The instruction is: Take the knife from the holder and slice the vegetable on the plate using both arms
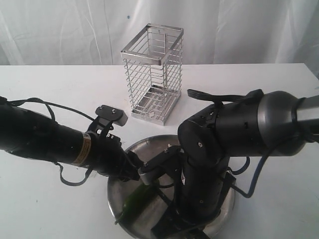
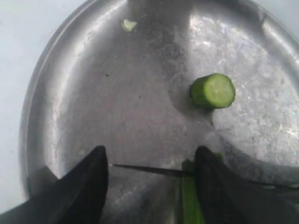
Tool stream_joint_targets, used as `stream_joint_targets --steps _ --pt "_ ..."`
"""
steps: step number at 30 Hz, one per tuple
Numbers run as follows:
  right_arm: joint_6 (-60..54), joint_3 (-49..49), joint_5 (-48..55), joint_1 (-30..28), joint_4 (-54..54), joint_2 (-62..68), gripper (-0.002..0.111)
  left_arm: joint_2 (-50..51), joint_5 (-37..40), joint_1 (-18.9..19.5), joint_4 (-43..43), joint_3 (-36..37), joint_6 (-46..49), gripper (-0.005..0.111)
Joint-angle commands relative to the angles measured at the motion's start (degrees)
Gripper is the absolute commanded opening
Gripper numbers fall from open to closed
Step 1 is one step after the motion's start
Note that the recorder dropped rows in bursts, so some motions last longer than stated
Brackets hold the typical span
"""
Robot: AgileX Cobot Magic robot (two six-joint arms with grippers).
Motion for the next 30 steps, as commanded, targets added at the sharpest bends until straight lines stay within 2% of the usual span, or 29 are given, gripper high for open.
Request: stream_joint_targets --steps 1,7,11,17,22,25,30 --pt "-0.78 -0.24 -0.59 0.12 0.1 -0.12 0.0 -0.22 0.9 -0.01 -0.03 -0.58 0.04 0.059" --pt "-0.78 -0.24 -0.46 0.12 0.0 -0.12 0.0 4.08 10.0 -3.17 1.68 -0.58 0.28 0.059" --pt "-0.78 -0.24 1.27 0.12 0.0 -0.12 0.0 7.25 9.32 -3.85 1.91 -0.58 -0.17 0.059" --pt "-0.78 -0.24 1.9 0.12 0.15 -0.12 0.0 2.04 9.19 -1.92 3.04 -0.58 -0.74 0.059" --pt "-0.78 -0.24 0.94 0.12 -0.02 -0.12 0.0 -4.48 9.68 -0.91 12.05 -0.58 -7.9 0.059" --pt "-0.78 -0.24 -0.81 0.12 -0.02 -0.12 0.0 -6.31 5.81 -0.91 12.05 1.56 -10.7 0.059" --pt "-0.78 -0.35 -2.83 0.12 0.11 0.27 0.0 -4.83 5.14 -1.01 12.05 5.06 -9.84 0.059"
